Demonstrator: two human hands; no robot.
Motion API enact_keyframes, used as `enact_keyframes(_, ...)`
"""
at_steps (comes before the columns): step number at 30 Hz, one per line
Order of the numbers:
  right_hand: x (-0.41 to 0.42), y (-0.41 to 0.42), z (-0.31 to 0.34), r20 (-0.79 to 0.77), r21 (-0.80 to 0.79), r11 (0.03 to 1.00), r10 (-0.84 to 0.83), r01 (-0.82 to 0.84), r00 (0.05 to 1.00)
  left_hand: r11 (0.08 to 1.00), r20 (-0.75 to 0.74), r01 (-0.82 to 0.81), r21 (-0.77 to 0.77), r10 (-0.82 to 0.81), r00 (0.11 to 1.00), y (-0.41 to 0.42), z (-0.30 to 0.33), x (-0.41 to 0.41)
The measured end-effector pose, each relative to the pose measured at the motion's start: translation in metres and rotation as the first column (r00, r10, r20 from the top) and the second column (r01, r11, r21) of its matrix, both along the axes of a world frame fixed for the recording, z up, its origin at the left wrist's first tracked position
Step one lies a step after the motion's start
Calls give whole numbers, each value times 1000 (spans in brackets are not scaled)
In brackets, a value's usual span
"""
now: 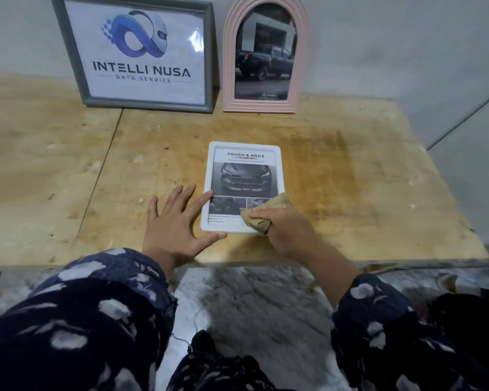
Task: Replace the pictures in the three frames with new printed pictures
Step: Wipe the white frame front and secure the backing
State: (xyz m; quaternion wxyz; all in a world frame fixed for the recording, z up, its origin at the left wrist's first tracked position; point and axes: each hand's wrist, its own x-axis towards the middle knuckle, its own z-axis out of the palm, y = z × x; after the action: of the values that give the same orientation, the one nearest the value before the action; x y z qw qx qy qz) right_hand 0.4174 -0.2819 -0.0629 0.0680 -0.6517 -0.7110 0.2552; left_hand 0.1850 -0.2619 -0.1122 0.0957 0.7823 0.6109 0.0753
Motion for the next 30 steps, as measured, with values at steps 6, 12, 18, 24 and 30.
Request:
enact_keyframes(6,38,58,53,-393,-243,906,-418,346,819,1000,27,1,15,-1,1000,0,-2,0)
enact_keyframes(12,44,123,47,-44,202,920,-335,337,941,1000,21,-2,27,1,1000,1,-4,-1)
enact_keyframes(18,33,99,-6,73,69,976,-212,208,974,1000,12,-3,30,3,1000,1,-4,-1)
enact_keyframes(24,32,58,-9,134,59,986,-162,155,978,999,11,-14,29,14,1000,0,-2,1)
enact_keyframes(30,25,-6,-13,152,137,979,-168,148,974,1000,-13,-12,14,13,1000,-1,-1,2)
